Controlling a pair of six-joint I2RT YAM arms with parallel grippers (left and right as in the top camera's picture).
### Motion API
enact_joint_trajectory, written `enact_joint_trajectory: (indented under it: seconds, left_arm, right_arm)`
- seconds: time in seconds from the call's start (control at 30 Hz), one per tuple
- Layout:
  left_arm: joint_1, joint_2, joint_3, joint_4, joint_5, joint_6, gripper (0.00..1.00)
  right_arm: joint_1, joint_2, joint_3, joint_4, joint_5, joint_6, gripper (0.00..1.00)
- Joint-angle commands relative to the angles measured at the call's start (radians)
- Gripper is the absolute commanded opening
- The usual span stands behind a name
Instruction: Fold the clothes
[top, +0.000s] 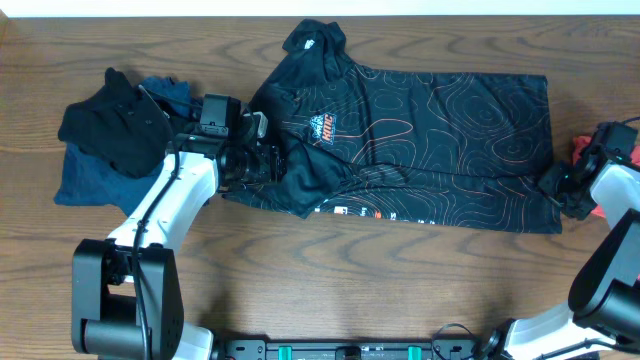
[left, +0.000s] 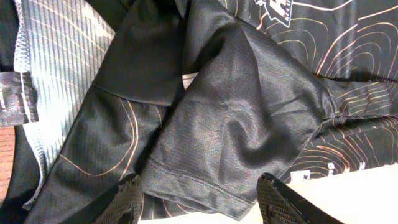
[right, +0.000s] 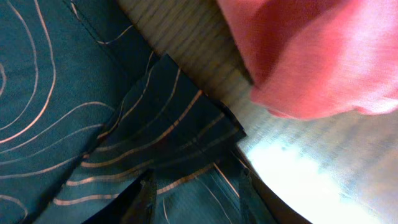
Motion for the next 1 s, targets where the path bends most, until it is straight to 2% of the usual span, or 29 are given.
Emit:
enact_joint_trajectory:
  seconds: [0.0, 0.07, 0.17, 0.23, 0.43, 0.53, 0.67, 0.7, 0.77, 0.8, 0.97]
  left_arm:
    - [0.001, 0.008, -0.010, 0.000, 0.014, 0.009, 0.61]
    - [0.001, 0.008, -0.010, 0.000, 0.014, 0.008, 0.61]
    - [0.001, 0.008, -0.010, 0.000, 0.014, 0.008, 0.61]
    - [0.001, 0.008, -0.010, 0.000, 0.014, 0.009, 0.61]
    - [0.001, 0.008, -0.010, 0.000, 0.014, 0.008, 0.61]
    - [0.001, 0.008, -0.010, 0.001, 0.014, 0.008, 0.61]
    - [0.001, 0.008, -0.010, 0.000, 0.014, 0.008, 0.61]
    - [0.001, 0.008, -0.010, 0.000, 0.014, 0.008, 0.61]
    - [0.001, 0.008, -0.010, 0.001, 0.014, 0.008, 0.61]
    - [0.001, 0.008, -0.010, 0.001, 0.014, 0.008, 0.61]
    - [0.001, 0.008, -0.010, 0.000, 0.014, 0.008, 0.61]
  right_arm:
    - [0.018, 0.027, -0.001, 0.018, -0.008, 0.026, 0.34]
    - [0.019, 0.035, -0.001, 0.032, -0.014, 0.037, 0.26]
    - [0.021, 0.037, -0.001, 0.048, -0.029, 0.037, 0.05]
    - [0.022, 0.037, -0.001, 0.066, -0.035, 0.037, 0.01]
    - [0.024, 0.037, -0.001, 0.120, -0.048, 0.060, 0.01]
    - [0.024, 0.037, -0.001, 0.225, -0.163, 0.060, 0.01]
    - [0.024, 0.037, -0.001, 0.314, -0.243, 0.137, 0.02]
    - [0.024, 0.037, -0.001, 0.315, -0.243, 0.156, 0.08]
    - [0.026, 0.037, -0.001, 0.304, -0.244, 0.164, 0.25]
    - [0.028, 0.037, -0.001, 0.294, -0.244, 0.162, 0.29]
    - [0.028, 0.037, -0.001, 0.182, -0.240, 0.053, 0.31]
